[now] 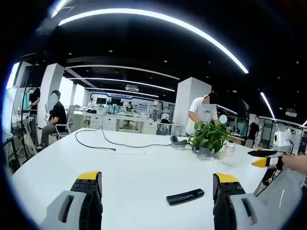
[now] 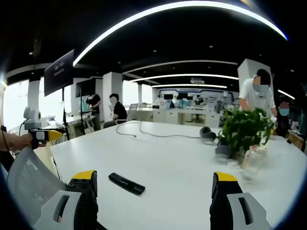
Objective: Press the specified remote control buttons in sequence, fully releasing each button before pressing the next.
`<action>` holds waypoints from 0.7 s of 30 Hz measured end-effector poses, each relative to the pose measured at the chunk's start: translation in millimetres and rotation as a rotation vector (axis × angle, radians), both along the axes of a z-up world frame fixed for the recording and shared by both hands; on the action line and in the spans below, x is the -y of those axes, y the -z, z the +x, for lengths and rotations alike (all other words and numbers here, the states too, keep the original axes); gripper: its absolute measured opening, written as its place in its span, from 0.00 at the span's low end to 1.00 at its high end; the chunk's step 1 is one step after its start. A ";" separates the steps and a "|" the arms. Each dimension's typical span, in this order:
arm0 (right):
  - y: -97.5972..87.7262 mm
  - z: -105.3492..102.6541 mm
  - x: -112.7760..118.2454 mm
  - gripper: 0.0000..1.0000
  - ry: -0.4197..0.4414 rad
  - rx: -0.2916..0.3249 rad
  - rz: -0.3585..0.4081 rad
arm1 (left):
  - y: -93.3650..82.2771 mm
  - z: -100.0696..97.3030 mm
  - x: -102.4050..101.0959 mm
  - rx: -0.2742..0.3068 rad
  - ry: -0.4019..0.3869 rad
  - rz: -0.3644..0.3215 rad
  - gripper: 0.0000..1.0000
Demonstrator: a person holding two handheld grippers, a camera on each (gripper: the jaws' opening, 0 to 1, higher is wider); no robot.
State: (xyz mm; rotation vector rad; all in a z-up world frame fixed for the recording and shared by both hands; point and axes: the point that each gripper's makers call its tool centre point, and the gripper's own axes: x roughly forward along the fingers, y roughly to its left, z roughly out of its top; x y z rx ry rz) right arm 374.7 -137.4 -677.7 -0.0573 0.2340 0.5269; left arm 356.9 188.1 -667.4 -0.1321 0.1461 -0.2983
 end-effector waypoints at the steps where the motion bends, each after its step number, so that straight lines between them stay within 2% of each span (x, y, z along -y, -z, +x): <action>1: 0.3 0.3 0.3 0.99 0.002 -0.002 0.000 | 0.5 -0.2 -0.1 -0.002 0.000 0.001 1.00; 10: 6.9 -2.0 -7.6 0.99 -0.037 -0.028 -0.033 | -1.6 0.6 -1.2 0.004 -0.003 -0.008 1.00; 21: 8.6 -0.8 -2.5 0.99 -0.008 -0.039 -0.033 | -3.1 0.1 -2.5 0.010 -0.006 -0.028 1.00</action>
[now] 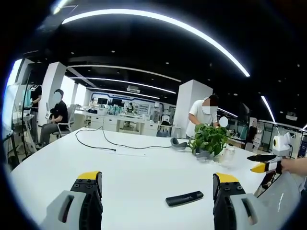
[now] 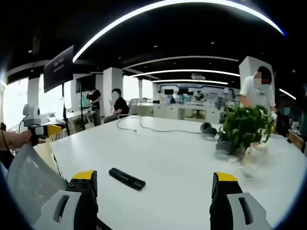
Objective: Press the specified remote control buttons in sequence, fully releasing each button before pressing the next.
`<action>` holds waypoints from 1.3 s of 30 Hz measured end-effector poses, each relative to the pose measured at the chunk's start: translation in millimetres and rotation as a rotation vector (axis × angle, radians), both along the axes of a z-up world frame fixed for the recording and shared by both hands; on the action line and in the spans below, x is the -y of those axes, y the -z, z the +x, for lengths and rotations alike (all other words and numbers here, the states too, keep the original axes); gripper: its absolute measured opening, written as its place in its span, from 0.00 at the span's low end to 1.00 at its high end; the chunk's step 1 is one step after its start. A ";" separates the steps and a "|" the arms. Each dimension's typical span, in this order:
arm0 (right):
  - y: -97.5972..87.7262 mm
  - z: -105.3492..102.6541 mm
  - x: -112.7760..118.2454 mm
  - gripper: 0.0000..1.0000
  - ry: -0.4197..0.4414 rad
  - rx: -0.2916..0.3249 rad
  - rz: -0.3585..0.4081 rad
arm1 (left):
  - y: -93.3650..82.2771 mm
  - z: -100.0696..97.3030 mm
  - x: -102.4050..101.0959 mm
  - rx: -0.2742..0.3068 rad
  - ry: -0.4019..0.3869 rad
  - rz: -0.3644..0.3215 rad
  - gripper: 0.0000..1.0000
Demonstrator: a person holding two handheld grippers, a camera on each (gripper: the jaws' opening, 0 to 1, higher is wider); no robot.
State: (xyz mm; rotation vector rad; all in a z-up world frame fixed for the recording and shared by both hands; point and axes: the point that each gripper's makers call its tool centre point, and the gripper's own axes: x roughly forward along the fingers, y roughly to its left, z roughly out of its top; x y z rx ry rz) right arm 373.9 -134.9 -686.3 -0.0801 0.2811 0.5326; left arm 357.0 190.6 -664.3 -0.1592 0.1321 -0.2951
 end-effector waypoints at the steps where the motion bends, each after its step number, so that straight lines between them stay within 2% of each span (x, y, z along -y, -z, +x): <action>1: -0.3 -0.1 0.0 0.99 0.001 0.001 -0.002 | 0.1 0.0 0.4 0.000 0.002 0.001 1.00; 8: -5.4 0.8 3.7 0.99 0.027 0.021 0.008 | 5.1 0.2 1.8 -0.023 0.010 0.024 1.00; 15: -6.9 0.6 3.2 0.99 0.020 0.035 0.003 | 5.0 -0.3 -1.0 -0.022 -0.007 0.038 1.00; 24: -8.0 1.3 5.9 0.99 0.035 0.036 0.021 | 6.5 -0.8 0.7 -0.028 0.001 0.056 1.00; 27: -2.2 2.9 8.8 0.99 0.053 0.008 0.015 | 8.0 -1.1 3.1 -0.035 0.014 0.052 1.00; 32: 6.9 4.7 8.0 0.99 0.054 -0.022 -0.035 | 10.6 -0.3 3.3 -0.049 0.019 0.041 1.00; 34: 15.0 4.3 12.7 0.99 0.079 -0.057 -0.088 | 13.1 0.9 1.4 -0.061 0.013 0.043 1.00; 36: 14.5 7.0 13.0 0.99 0.081 -0.044 -0.119 | 16.2 2.2 -0.1 -0.078 0.012 0.043 1.00; 39: 12.4 9.6 17.1 0.99 0.105 -0.038 -0.112 | 12.1 2.3 5.3 -0.063 0.037 0.019 1.00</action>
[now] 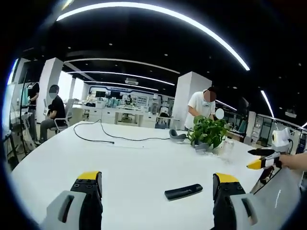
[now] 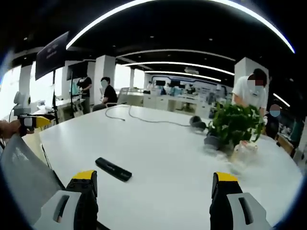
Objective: Press the specified remote control buttons in sequence, fully releasing each button before pressing the next.
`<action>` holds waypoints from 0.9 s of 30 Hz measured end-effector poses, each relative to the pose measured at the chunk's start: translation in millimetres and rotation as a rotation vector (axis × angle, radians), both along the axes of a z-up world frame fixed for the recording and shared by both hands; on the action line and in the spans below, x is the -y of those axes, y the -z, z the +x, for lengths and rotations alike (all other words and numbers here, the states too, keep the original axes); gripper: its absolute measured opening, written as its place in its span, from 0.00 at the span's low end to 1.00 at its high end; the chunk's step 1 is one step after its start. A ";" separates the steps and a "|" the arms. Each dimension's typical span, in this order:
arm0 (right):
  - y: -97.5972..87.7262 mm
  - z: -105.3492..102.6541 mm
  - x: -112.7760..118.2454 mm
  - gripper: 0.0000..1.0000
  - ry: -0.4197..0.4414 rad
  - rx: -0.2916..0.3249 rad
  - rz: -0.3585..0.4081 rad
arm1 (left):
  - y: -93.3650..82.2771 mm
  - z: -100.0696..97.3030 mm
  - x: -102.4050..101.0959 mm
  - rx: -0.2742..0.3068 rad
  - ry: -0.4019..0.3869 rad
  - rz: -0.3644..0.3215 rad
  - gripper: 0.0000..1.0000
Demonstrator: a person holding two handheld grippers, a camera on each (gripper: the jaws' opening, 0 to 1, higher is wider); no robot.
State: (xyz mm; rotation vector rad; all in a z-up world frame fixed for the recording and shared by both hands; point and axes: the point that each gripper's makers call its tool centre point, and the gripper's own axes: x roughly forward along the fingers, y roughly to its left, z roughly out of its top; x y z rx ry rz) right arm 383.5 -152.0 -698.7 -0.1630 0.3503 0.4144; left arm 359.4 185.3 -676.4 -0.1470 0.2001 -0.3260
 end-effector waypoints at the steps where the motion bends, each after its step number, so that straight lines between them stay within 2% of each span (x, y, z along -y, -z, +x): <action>1: -1.5 0.4 1.7 0.99 0.009 0.008 0.002 | -0.5 0.0 1.4 0.003 0.008 0.002 1.00; 3: -3.9 -0.1 5.9 0.99 0.034 0.017 0.014 | -0.2 -0.8 5.0 0.001 0.026 0.003 1.00; 6: -3.3 2.3 7.3 0.99 0.036 0.012 0.029 | 8.9 -0.9 9.0 -0.042 0.041 0.030 1.00; 9: -3.3 1.1 4.2 0.99 0.027 0.008 0.034 | 8.1 0.4 8.7 -0.044 0.043 0.014 1.00; 14: -9.0 1.1 -3.3 0.99 -0.011 0.025 0.079 | 8.8 0.2 5.4 -0.047 0.028 0.042 1.00; 17: -9.8 3.3 -1.9 0.99 -0.005 0.022 0.085 | -3.7 3.8 3.0 0.003 0.008 0.049 1.00; 18: -11.4 4.6 -1.1 0.95 -0.006 0.024 0.090 | -2.8 3.8 5.7 0.000 0.023 0.072 1.00; 20: -13.9 3.5 -0.7 0.76 -0.024 0.025 0.092 | 1.4 3.3 9.7 -0.028 0.040 0.096 1.00; 21: -16.0 2.8 -0.4 0.78 -0.022 0.035 0.107 | 0.3 3.1 12.4 -0.029 0.050 0.103 1.00; 22: -16.8 4.8 -0.1 0.84 -0.007 0.039 0.145 | -0.9 3.2 13.8 -0.026 0.056 0.112 1.00; 23: -14.1 5.1 0.9 0.90 -0.003 0.022 0.150 | -0.6 1.0 22.6 -0.043 0.113 0.115 1.00; 25: -11.5 4.3 0.5 0.86 -0.010 0.003 0.154 | 2.9 -2.1 32.1 -0.084 0.175 0.133 1.00; 26: -12.7 3.0 -0.2 0.84 -0.012 0.008 0.148 | 3.7 -2.0 36.2 -0.095 0.205 0.155 1.00; 27: -15.3 4.2 2.4 0.86 -0.013 0.027 0.142 | 5.2 -2.6 45.5 -0.118 0.270 0.167 1.00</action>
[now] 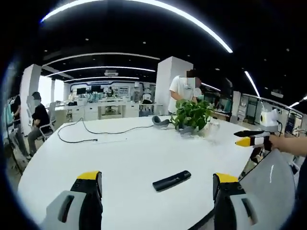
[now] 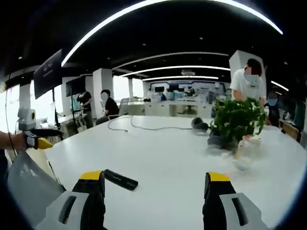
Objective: Press the specified remote control buttons in sequence, fully releasing each button before pressing the next.
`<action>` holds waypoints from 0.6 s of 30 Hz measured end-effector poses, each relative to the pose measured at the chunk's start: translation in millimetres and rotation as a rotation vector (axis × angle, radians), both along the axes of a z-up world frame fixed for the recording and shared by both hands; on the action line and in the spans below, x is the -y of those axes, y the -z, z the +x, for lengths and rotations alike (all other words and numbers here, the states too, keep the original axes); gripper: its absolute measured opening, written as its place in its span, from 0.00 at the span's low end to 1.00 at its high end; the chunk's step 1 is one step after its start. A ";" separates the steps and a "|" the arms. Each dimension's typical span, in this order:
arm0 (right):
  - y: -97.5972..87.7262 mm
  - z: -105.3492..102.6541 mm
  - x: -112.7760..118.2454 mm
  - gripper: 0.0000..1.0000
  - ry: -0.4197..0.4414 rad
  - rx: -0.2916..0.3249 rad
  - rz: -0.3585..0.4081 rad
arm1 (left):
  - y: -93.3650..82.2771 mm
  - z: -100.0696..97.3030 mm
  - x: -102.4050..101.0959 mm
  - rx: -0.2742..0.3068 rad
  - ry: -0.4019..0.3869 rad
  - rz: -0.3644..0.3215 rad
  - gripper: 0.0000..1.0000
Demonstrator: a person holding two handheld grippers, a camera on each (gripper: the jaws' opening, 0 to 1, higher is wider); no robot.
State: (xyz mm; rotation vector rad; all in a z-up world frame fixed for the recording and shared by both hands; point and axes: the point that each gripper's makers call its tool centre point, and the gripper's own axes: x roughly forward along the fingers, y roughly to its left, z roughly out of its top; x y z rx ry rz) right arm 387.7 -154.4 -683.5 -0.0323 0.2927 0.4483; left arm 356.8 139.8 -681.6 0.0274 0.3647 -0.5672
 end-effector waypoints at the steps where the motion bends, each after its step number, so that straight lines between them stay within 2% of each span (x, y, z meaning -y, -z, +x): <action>1: -1.4 0.3 0.0 0.87 -0.001 0.008 -0.002 | -0.2 1.2 4.9 -0.009 0.032 0.006 1.00; 2: -1.2 0.4 -0.2 0.88 -0.002 0.007 -0.001 | 0.7 2.7 9.7 -0.020 0.068 0.011 1.00; 4: 4.5 0.3 -1.7 0.89 -0.016 -0.021 -0.004 | 6.9 5.4 22.6 -0.094 0.165 0.000 1.00; 7: 6.5 -1.0 -5.1 0.92 -0.033 -0.026 -0.013 | 7.1 16.2 31.0 -0.122 0.198 0.010 1.00; 9: 8.1 -1.2 -7.0 0.93 -0.043 -0.027 -0.034 | 13.1 20.8 35.4 -0.142 0.235 0.031 1.00; 11: 9.2 -1.3 -7.0 0.94 -0.043 -0.028 -0.045 | 18.3 23.6 39.9 -0.142 0.282 0.070 1.00; 12: 9.6 -1.4 -6.0 0.94 -0.040 -0.028 -0.053 | 22.2 27.2 41.1 -0.134 0.313 0.119 1.00; 13: 9.4 -0.8 -4.6 0.93 -0.034 -0.025 -0.056 | 22.9 36.2 40.8 -0.087 0.318 0.160 1.00; 14: 9.4 -0.3 -3.3 0.93 -0.028 -0.025 -0.057 | 24.9 39.5 41.2 -0.078 0.328 0.188 1.00; 16: 8.8 0.5 -0.3 0.92 -0.014 -0.021 -0.056 | 30.1 43.6 43.2 -0.084 0.360 0.230 1.00; 18: 9.7 0.9 1.7 0.91 -0.006 -0.024 -0.058 | 36.3 50.0 48.1 -0.104 0.382 0.240 1.00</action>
